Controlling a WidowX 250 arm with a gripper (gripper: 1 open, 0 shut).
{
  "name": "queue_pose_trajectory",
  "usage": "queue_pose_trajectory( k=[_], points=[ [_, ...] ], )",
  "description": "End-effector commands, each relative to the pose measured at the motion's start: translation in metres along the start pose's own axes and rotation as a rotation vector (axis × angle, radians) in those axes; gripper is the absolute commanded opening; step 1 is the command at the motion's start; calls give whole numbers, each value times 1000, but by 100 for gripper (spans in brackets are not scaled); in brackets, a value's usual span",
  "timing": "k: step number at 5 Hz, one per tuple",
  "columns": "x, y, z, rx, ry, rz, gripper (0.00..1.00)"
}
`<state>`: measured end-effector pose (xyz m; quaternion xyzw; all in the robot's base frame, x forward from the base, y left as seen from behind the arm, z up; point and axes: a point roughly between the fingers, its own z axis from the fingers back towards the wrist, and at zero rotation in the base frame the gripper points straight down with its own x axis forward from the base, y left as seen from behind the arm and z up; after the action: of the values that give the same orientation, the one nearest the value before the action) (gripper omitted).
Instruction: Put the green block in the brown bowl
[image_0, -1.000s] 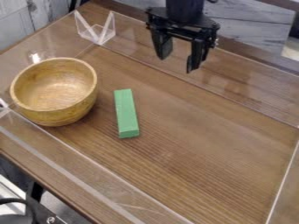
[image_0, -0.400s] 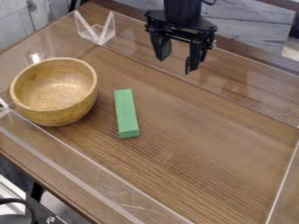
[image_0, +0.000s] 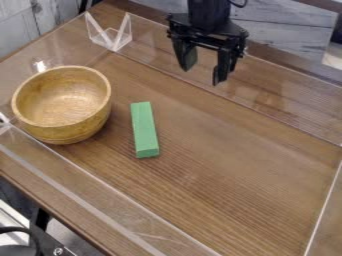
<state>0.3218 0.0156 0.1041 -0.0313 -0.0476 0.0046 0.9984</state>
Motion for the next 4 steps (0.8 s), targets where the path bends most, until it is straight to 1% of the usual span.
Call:
queue_pose_trajectory(
  k=[1, 4],
  points=[
    [8, 3, 11, 2, -51, 3, 100],
    [12, 4, 9, -8, -70, 1, 100]
  ],
)
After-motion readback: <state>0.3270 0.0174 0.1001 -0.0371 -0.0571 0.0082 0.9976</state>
